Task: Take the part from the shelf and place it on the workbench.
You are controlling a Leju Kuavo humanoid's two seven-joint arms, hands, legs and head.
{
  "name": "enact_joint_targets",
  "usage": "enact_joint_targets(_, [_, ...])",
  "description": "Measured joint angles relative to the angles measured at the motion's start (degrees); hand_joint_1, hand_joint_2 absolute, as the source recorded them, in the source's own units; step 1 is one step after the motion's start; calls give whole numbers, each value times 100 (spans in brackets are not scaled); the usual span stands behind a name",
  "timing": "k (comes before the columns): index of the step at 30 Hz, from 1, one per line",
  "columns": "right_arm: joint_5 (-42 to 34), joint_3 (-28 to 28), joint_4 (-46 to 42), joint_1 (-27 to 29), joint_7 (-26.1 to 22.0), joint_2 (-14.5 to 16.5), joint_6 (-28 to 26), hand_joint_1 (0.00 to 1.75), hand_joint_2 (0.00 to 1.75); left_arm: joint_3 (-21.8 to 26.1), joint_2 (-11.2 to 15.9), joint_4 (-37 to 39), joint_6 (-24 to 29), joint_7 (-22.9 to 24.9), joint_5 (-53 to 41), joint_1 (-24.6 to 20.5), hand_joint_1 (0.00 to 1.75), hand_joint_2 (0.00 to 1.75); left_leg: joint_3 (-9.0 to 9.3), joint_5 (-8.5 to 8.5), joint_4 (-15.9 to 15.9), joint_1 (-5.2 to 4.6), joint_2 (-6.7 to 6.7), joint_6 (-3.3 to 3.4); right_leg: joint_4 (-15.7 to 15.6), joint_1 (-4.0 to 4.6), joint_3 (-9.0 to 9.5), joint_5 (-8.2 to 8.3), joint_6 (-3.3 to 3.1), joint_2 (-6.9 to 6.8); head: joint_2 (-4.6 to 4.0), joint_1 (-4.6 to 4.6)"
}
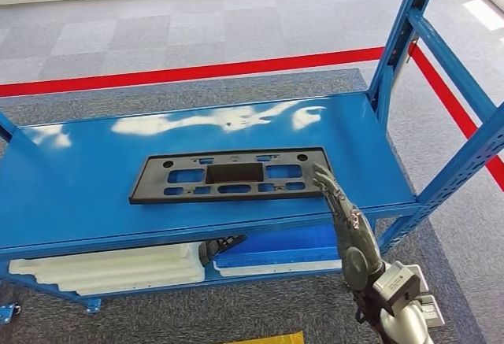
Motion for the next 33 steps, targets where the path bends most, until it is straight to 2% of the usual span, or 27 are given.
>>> enact_joint_targets(2, [-2, 0, -1, -2, 0, 2, 0, 0, 0, 0, 2, 0, 0, 0, 0, -3, 0, 0, 303, 327, -689, -29, 0, 73, -6, 9, 57, -39, 29, 7, 0, 1])
enact_joint_targets(3, [-3, 0, -1, -1, -1, 3, -1, 0, 0, 0, 3, 0, 1, 0, 0, -5, 0, 0, 388, 374, -882, -47, 0, 110, -7, 12, 65, -51, 50, 8, 1, 1])
enact_joint_targets(5, [-5, 0, -2, 0, -2, 6, -3, 0, 0, 0, 4, 0, 4, 0, 0, -6, 0, 0, 425, 334, -980, -71, 0, 159, -26, 11, 65, -54, 106, 7, 0, 1])
enact_joint_targets(7, [-5, 0, -8, -1, -4, 7, -5, 0, 0, 0, 4, 0, 8, 0, -4, -1, 0, 0, 468, 340, -1065, -47, 4, 201, 2, 7, 71, -102, 163, 2, 0, 2])
enact_joint_targets(9, [-5, 1, -10, -1, -6, 7, -6, 0, 0, 0, 4, 0, 8, 0, -10, -4, 0, 0, 519, 359, -1138, -21, 13, 238, 350, 13, -73, -325, 189, 7, 0, 3])
enact_joint_targets(11, [-5, 2, -2, 13, -7, 7, -7, 0, 0, 0, 4, 0, 8, 0, -13, -8, 0, 0, 532, 347, -1142, -30, 20, 261, 1071, 21, -442, -645, 202, 12, 0, 4])
enact_joint_targets(12, [-6, 2, 2, 25, -7, 7, -7, 0, 0, 0, 4, 0, 8, 0, -13, -6, 0, 0, 539, 340, -1141, -34, 22, 269, 1359, 21, -604, -716, 212, 12, 1, 4])
enact_joint_targets(13, [-6, 2, 4, 34, -7, 7, -8, 0, 0, 0, 4, 0, 8, 0, -13, -4, 0, 0, 549, 330, -1138, -36, 21, 273, 1472, 21, -684, -679, 220, 12, 1, 4])
enact_joint_targets(14, [-7, 2, 4, 40, -7, 7, -8, 0, 0, 0, 4, 1, 9, 0, -13, -2, 0, 0, 568, 317, -1137, -35, 17, 272, 1347, 20, -651, -524, 228, 11, 1, 4])
enact_joint_targets(16, [-8, 2, 6, 40, -7, 7, -9, 0, 0, 0, 2, 0, 9, 0, -13, -1, 0, 0, 618, 268, -1124, -33, 8, 237, 634, 17, -350, -96, 224, 7, 1, 4])
enact_joint_targets(17, [-9, 2, 6, 39, -7, 8, -9, 0, 0, 0, 2, 0, 9, 1, -13, -3, 0, 0, 629, 239, -1103, -43, 5, 207, 302, 21, -211, 39, 211, 9, 0, 3])
enact_joint_targets(18, [-10, 2, 7, 43, -7, 8, -10, 0, 44, 0, 1, 1, 10, 1, -13, -4, 0, 0, 631, 217, -1086, -54, 3, 177, 94, 25, -127, 100, 188, 13, 0, 1])
enact_joint_targets(21, [-15, 1, 5, 59, -9, 7, -13, 0, 175, 0, 2, 1, 11, 2, -13, -9, 0, 0, 629, 194, -1076, -60, 3, 127, 16, 33, -106, 74, 99, 28, 0, -3])
enact_joint_targets(23, [-16, -3, 2, 54, -10, 8, -13, 0, 175, 0, 2, 1, 10, 0, -13, -17, 0, 0, 590, 81, -946, -46, 1, 76, 2, 10, -91, 73, 48, 19, 0, -4])
enact_joint_targets(24, [-16, -4, 0, 51, -11, 8, -13, 0, 175, 0, 2, 0, 9, -1, -13, -21, 0, 0, 492, -54, -723, -33, 1, 39, -5, -5, -85, 72, 27, 9, 0, -5])
enact_joint_targets(26, [-17, -5, -1, 50, -13, 9, -13, 0, 175, 0, 3, 0, 13, -2, -16, -19, 0, 0, 128, -399, 31, -3, 1, -22, -4, -5, -81, 60, 4, -7, 0, -7])
enact_joint_targets(27, [-18, -5, 0, 51, -13, 9, -13, 0, 175, 0, 4, 1, 18, -2, -18, -12, 0, 0, -54, -504, 374, 9, 1, -39, -3, -4, -77, 54, -1, -12, 1, -7])
enact_joint_targets(28, [-19, -6, 1, 51, -13, 9, -13, 0, 175, 0, 4, 1, 27, -2, -20, -4, 0, 0, -165, -504, 549, 13, 1, -45, -2, -3, -70, 47, -4, -11, 1, -7])
enact_joint_targets(29, [-20, -7, 1, 51, -13, 9, -13, 0, 175, 0, 4, 1, 35, -2, -20, 1, 0, 0, -172, -388, 498, 13, 1, -41, -2, -2, -55, 38, -5, -7, 1, -7])
enact_joint_targets(30, [-22, -7, 1, 49, -13, 10, -13, 0, 175, 0, 4, 1, 43, -3, -19, 2, 0, 0, -74, -175, 227, 10, 0, -25, -2, 0, -31, 25, -3, -1, 1, -7])
enact_joint_targets(32, [-27, -7, -1, 41, -14, 12, -13, 0, 175, 0, 3, 1, 51, -4, -15, 0, 0, 0, 244, 247, -549, 1, -1, 9, 4, 20, 13, -17, 5, 10, 0, -7])
enact_joint_targets(33, [-30, -7, -2, 36, -16, 13, -13, 0, 175, 0, 2, 3, 53, -4, -13, -4, 0, 0, 365, 339, -831, 3, -3, -8, 12, 39, 20, -37, 8, 17, 0, -7])
